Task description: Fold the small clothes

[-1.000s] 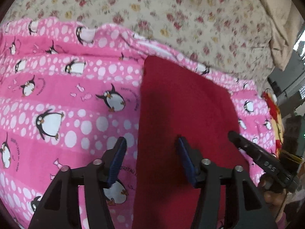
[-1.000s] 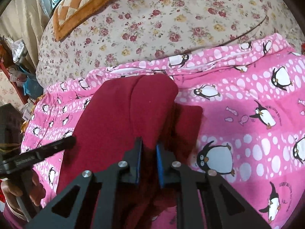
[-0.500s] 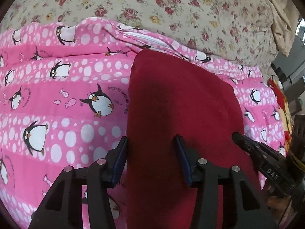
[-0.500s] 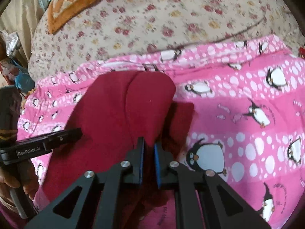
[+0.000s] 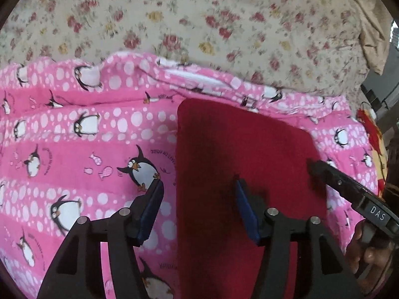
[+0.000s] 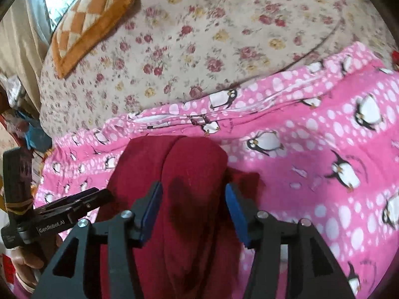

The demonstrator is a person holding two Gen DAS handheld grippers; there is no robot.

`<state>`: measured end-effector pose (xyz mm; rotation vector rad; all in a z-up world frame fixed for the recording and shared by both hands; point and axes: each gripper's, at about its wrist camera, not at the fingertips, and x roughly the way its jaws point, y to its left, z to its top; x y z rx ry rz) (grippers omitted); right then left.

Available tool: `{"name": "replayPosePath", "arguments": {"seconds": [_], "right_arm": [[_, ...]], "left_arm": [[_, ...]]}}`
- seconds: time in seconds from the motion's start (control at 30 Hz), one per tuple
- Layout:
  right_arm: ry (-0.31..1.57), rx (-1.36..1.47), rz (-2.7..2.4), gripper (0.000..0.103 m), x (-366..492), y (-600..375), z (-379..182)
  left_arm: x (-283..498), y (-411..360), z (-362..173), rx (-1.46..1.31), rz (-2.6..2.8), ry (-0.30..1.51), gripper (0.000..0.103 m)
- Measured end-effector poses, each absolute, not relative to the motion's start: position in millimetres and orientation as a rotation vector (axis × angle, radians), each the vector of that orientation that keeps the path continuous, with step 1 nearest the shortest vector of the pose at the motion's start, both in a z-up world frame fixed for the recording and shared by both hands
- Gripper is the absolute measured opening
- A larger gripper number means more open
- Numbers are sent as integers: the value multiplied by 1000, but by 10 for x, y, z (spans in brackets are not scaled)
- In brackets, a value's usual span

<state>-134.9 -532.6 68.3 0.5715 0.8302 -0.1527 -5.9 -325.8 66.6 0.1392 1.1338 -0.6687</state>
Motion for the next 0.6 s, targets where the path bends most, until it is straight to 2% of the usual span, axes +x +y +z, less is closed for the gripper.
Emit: {"name": "replayPosePath", "arguments": {"seconds": [0.03, 0.07, 0.1, 0.23, 0.37, 0.6], "right_arm": [[844, 551, -146, 50, -1282, -5308, 653], [863, 512, -153, 29, -1216, -5283, 628], [879, 472, -174, 21, -1176, -5266, 616], [908, 422, -233, 20, -1147, -5298, 493], [914, 490, -238, 20, -1175, -5411, 299], [894, 472, -195, 27, -1441, -5212, 695]], "left_arm": [[-36, -3269, 628, 131, -671, 1142, 39], [-9, -3285, 587, 123, -674, 1151, 39], [-6, -3307, 567, 119, -678, 1152, 39], [-31, -3437, 462, 151, -687, 1142, 38], [-73, -3493, 428, 170, -674, 1134, 38], [-208, -3366, 544, 166, -651, 1117, 38]]}}
